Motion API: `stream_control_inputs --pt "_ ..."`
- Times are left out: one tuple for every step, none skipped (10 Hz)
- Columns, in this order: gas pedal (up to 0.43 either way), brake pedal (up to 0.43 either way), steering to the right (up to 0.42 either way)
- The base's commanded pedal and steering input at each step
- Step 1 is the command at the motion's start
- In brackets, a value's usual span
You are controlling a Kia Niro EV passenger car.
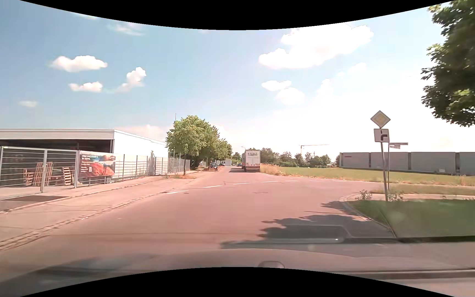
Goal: Follow the waypoints while adhering to traffic rules and regulations
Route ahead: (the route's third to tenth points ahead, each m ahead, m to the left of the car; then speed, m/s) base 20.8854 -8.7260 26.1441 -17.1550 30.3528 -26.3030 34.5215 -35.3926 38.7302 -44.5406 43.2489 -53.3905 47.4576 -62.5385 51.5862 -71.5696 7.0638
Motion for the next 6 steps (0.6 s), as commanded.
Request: stream_control_inputs --pt "0.000 0.000 0.021" --pt "0.000 0.000 0.038" --pt "0.008 0.000 0.056" --pt "0.059 0.000 0.077" --pt "0.067 0.000 0.099" --pt "0.067 0.000 0.118"
